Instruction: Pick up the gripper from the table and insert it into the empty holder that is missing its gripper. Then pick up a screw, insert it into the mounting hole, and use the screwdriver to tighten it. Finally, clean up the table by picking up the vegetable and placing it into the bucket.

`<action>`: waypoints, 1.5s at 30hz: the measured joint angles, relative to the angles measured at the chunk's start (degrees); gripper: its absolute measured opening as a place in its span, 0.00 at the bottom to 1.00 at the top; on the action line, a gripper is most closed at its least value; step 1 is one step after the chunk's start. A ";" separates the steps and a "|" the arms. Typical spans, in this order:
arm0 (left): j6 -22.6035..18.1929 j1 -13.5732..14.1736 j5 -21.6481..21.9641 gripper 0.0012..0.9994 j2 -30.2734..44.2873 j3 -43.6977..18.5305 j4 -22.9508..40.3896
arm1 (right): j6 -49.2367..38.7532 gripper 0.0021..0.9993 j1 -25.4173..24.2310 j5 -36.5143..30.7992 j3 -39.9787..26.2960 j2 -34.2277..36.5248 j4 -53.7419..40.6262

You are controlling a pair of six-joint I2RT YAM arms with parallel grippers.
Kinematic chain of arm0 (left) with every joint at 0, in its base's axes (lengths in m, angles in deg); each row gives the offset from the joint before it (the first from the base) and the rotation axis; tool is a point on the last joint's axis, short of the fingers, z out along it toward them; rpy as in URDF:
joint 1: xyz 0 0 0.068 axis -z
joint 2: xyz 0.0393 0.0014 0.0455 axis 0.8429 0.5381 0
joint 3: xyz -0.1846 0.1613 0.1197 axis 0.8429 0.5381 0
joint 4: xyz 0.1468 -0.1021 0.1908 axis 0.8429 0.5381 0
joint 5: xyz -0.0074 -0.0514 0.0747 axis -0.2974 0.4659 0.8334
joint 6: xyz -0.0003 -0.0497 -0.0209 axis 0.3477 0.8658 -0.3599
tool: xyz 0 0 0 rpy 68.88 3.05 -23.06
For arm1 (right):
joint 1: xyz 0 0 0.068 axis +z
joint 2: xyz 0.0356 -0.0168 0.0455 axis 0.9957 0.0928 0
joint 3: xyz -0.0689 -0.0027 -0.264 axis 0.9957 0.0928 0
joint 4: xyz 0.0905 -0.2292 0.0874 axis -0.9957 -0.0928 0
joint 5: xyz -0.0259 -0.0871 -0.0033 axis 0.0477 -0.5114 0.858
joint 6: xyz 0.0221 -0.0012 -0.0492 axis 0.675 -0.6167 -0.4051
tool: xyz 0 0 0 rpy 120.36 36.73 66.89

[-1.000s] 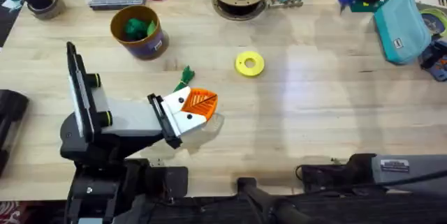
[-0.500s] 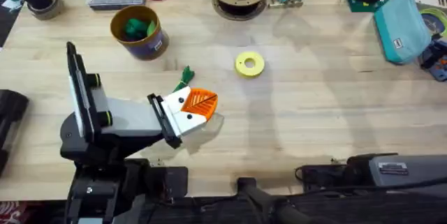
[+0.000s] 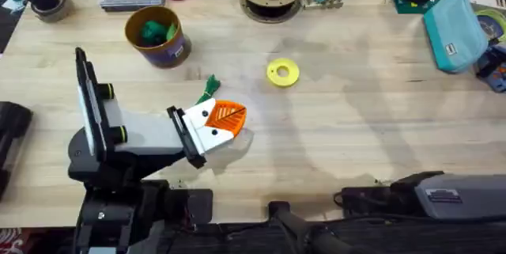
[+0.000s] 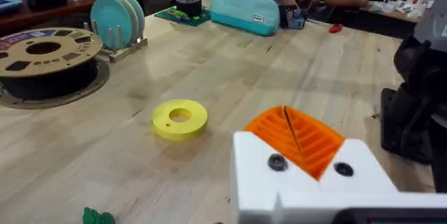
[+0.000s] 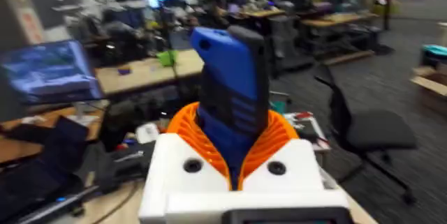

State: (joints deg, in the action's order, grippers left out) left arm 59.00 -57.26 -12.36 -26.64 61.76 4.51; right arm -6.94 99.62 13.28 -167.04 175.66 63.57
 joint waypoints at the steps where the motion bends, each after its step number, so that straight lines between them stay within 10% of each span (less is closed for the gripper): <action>1: 0.00 0.00 0.00 0.00 0.00 -0.01 0.00 | 0.51 0.02 0.65 0.22 0.00 -0.02 0.42; 45: 0.00 0.00 0.00 0.00 0.00 -0.01 0.00 | 15.00 0.02 15.44 15.09 11.15 0.00 28.69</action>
State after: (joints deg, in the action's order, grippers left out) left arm 59.00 -57.26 -12.36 -26.64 61.75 4.51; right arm 8.06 115.06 28.37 -155.90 175.66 92.26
